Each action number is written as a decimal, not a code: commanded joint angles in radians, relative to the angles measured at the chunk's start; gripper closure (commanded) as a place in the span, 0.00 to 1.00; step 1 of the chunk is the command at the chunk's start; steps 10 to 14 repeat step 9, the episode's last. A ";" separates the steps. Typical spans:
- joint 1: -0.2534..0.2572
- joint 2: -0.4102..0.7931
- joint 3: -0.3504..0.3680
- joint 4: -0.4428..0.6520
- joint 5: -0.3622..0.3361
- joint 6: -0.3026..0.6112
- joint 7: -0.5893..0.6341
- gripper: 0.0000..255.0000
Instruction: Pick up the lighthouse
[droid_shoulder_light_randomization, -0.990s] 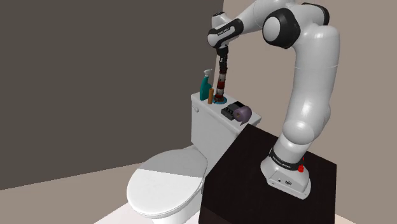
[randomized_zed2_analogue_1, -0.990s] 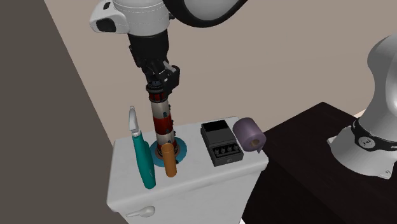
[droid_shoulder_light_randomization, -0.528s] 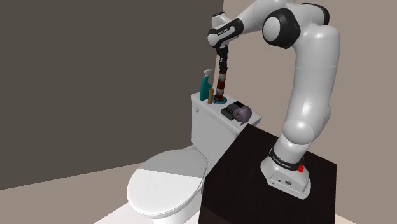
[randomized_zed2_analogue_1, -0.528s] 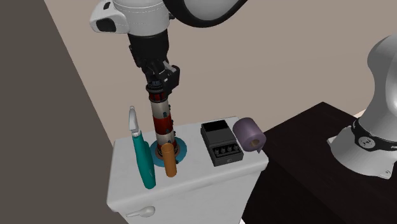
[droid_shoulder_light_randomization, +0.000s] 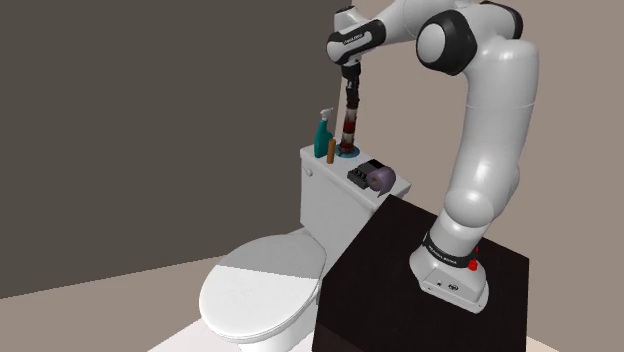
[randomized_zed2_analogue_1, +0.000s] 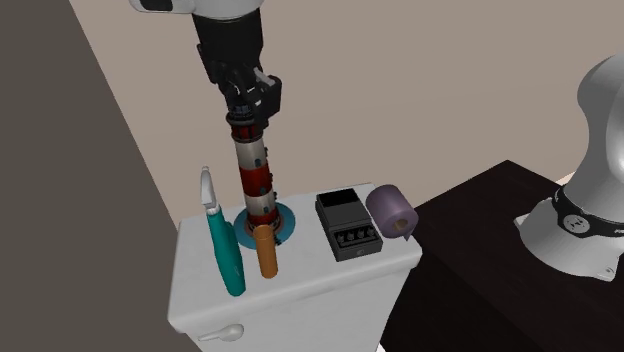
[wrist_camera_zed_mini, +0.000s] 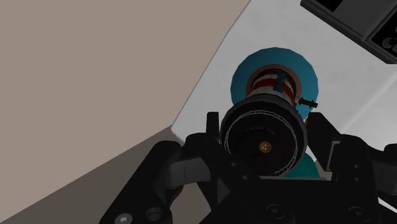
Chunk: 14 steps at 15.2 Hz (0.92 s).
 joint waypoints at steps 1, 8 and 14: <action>0.000 -0.004 0.000 0.021 0.001 -0.023 -0.006 1.00; 0.001 -0.015 -0.001 0.089 0.003 -0.099 -0.026 1.00; 0.001 -0.014 -0.001 0.089 0.003 -0.099 -0.026 1.00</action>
